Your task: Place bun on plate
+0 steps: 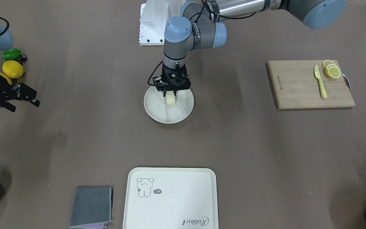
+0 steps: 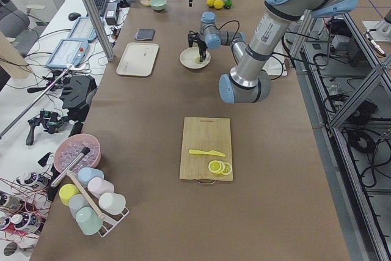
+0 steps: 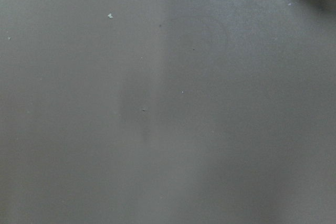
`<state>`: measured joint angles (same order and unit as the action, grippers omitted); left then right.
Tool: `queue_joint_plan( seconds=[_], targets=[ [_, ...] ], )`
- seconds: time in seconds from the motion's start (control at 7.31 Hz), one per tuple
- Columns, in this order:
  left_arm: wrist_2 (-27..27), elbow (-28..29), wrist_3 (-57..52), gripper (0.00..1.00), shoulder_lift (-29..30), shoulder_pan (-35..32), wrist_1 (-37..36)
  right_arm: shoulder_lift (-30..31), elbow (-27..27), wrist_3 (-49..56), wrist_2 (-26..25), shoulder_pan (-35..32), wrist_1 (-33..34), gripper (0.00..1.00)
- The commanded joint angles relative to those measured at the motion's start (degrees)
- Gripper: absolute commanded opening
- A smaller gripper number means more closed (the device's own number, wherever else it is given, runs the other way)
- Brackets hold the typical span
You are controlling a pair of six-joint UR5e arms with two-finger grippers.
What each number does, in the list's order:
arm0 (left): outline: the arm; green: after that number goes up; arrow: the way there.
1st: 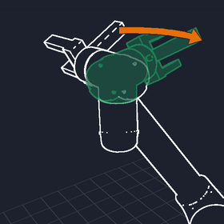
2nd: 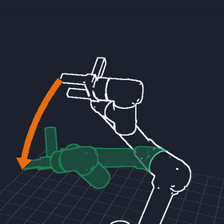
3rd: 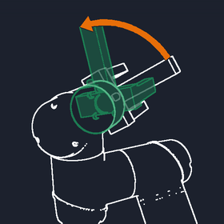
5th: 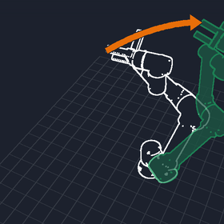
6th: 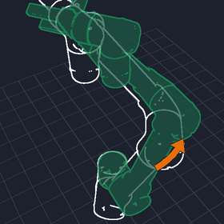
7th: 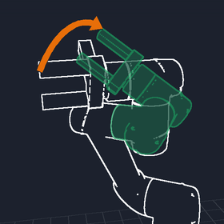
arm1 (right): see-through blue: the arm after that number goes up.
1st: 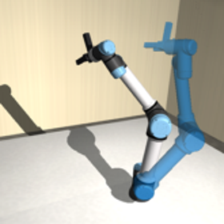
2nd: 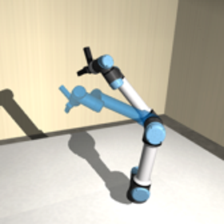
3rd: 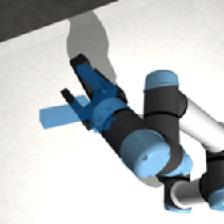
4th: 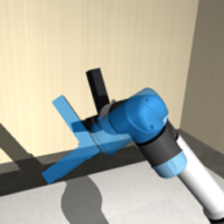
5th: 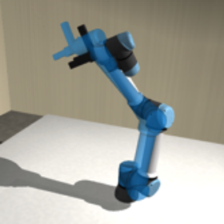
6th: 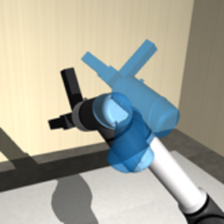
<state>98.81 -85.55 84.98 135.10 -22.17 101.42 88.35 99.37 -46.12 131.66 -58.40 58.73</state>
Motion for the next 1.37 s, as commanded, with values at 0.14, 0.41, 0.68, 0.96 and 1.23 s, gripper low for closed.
queue_joint_plan(
  seconds=[0.14,0.41,0.68,0.96,1.23],
  targets=[
    [0.4,-6.9,-0.5,0.97,-2.3,-2.5,-2.8,-0.2,0.0,0.2,1.7,-2.1,0.2,1.0],
    [6.0,-18.3,-12.0,0.98,-9.4,-8.6,-13.8,0.4,-0.9,7.4,4.7,-7.5,1.4,1.0],
    [13.7,-25.7,-32.9,0.98,-22.8,-20.5,-16.3,0.7,-0.9,18.8,6.1,-13.5,8.9,1.0],
    [24.7,-28.6,-56.3,0.98,-34.9,-36.6,-16.2,0.6,-1.0,31.7,6.2,-17.5,17.6,1.0],
    [29.2,-22.5,-85.1,0.98,-43.1,-54.6,-15.9,0.7,-1.8,38.7,6.9,-20.7,21.5,1.0]
  ],
)
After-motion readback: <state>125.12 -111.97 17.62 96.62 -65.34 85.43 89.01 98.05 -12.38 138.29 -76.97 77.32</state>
